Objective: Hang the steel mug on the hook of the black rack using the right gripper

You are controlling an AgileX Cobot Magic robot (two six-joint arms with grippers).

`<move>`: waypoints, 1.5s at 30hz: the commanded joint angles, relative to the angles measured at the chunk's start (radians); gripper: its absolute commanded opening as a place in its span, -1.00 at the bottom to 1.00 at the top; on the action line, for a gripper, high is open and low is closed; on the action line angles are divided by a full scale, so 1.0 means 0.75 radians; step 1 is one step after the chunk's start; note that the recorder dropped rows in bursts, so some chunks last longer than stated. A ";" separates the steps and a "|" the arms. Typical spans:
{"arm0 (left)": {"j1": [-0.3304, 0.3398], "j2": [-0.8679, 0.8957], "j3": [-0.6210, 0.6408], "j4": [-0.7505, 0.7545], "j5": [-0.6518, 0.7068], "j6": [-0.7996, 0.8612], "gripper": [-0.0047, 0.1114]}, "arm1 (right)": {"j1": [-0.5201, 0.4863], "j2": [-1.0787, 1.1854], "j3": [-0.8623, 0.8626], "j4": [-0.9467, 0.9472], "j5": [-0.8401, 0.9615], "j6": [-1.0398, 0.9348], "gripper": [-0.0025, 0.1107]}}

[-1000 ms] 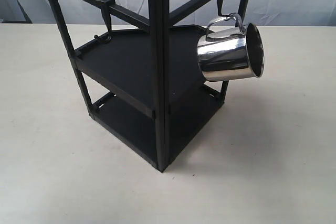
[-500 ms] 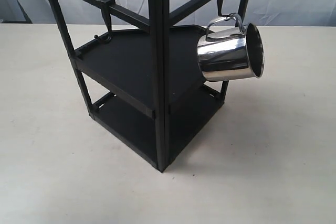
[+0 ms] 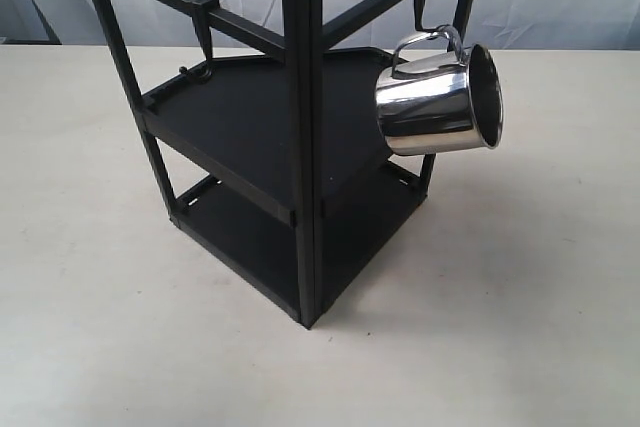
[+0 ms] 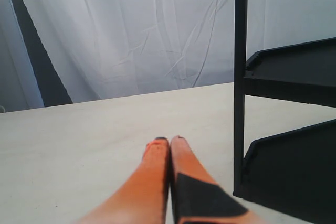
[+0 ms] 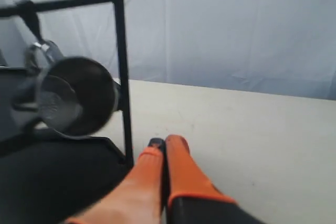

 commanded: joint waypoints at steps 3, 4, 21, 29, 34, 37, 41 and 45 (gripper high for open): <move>-0.006 -0.006 0.001 0.001 -0.007 -0.003 -0.89 | 0.010 -0.183 0.295 0.131 -0.239 -0.047 -0.97; -0.006 -0.006 0.001 0.001 -0.007 -0.003 -0.89 | 0.020 -0.218 0.321 0.133 -0.239 -0.047 -0.97; -0.006 -0.006 0.001 0.001 -0.007 -0.003 -0.89 | 0.070 -0.325 0.411 0.152 -0.246 -0.045 -0.97; -0.006 -0.006 0.001 0.001 -0.007 -0.003 -0.89 | 0.070 -0.325 0.411 0.152 -0.246 -0.045 -0.97; -0.006 -0.006 0.001 0.001 -0.007 -0.003 -0.89 | 0.070 -0.325 0.411 0.152 -0.246 -0.045 -0.97; -0.006 -0.006 0.001 0.001 -0.007 -0.003 -0.89 | 0.070 -0.325 0.411 0.152 -0.246 -0.045 -0.97; -0.006 -0.006 0.001 0.001 -0.007 -0.003 -0.89 | 0.070 -0.325 0.411 0.152 -0.246 -0.045 -0.97; -0.006 -0.006 0.001 0.001 -0.007 -0.003 -0.89 | 0.070 -0.325 0.411 0.155 -0.246 -0.045 -0.97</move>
